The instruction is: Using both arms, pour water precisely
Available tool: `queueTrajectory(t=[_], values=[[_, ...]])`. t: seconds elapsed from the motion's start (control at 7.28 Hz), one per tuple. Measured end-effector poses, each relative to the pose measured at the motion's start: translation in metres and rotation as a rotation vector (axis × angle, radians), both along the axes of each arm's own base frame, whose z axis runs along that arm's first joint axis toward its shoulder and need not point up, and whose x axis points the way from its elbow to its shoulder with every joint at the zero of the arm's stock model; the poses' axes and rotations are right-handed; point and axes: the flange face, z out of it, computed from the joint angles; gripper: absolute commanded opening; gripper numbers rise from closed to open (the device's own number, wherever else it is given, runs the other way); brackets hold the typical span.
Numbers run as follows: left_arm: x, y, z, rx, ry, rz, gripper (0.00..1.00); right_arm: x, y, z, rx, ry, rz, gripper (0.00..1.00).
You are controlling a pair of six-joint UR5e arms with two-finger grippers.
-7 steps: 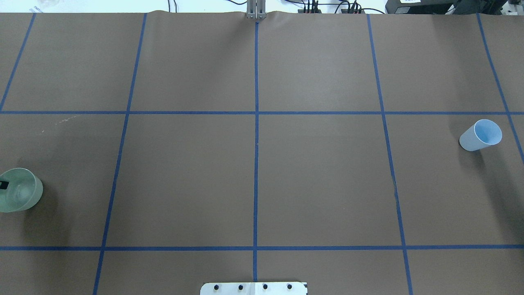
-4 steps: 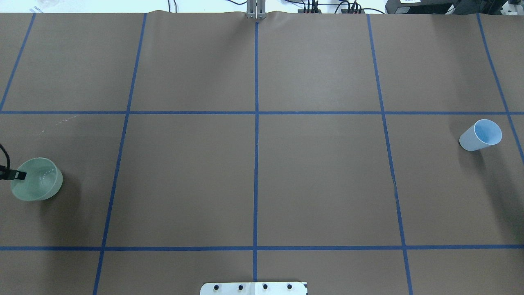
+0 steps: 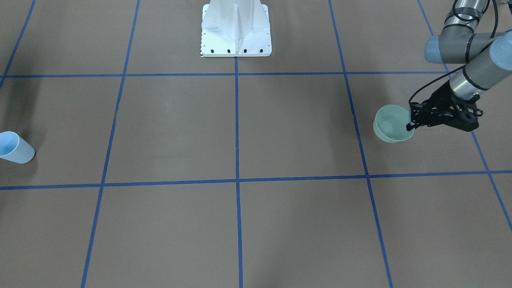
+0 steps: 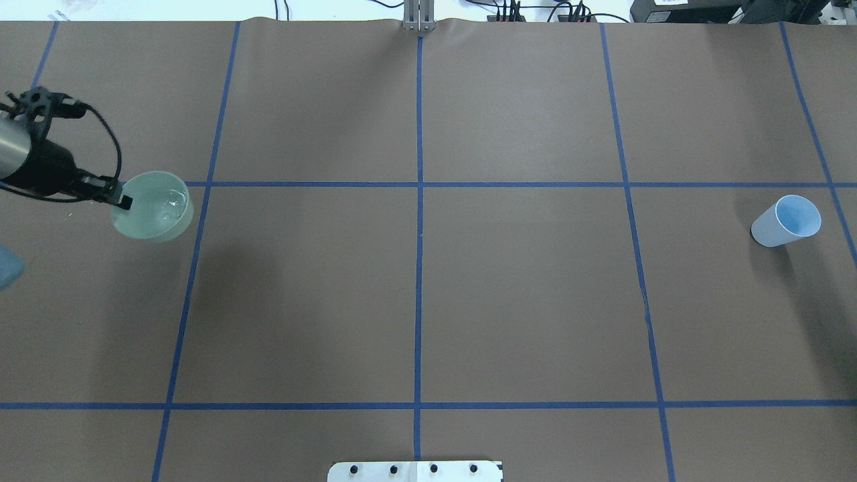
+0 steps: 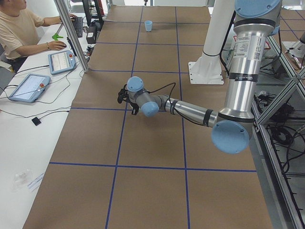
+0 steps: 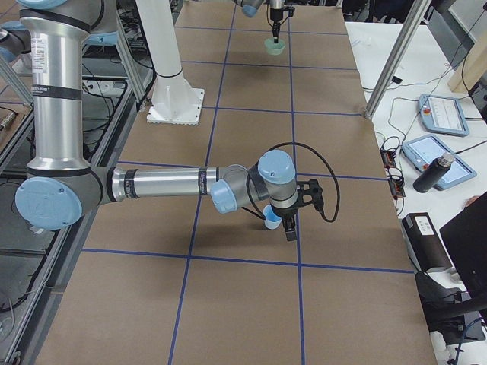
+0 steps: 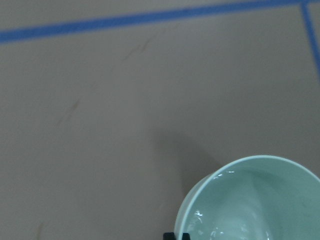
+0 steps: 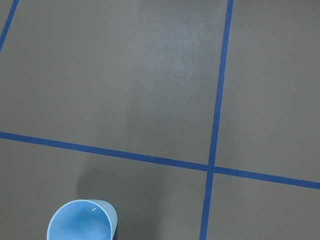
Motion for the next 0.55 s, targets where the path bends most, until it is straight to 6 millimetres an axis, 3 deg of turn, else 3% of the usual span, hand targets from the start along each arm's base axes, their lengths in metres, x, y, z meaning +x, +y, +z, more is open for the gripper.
queueTrajectory(t=[0.14, 0.27, 0.55], values=[[0.025, -0.015, -0.044, -0.034, 0.026, -0.02, 0.0, 0.0, 0.0, 0.0, -0.003, -0.001, 0.001, 1.0], [0.064, -0.017, -0.083, -0.06, 0.048, -0.025, 0.0, 0.0, 0.0, 0.0, -0.004, -0.002, 0.002, 1.0], [0.17, -0.009, -0.157, -0.099, 0.075, -0.049, 0.0, 0.0, 0.0, 0.0, -0.007, -0.005, 0.002, 1.0]])
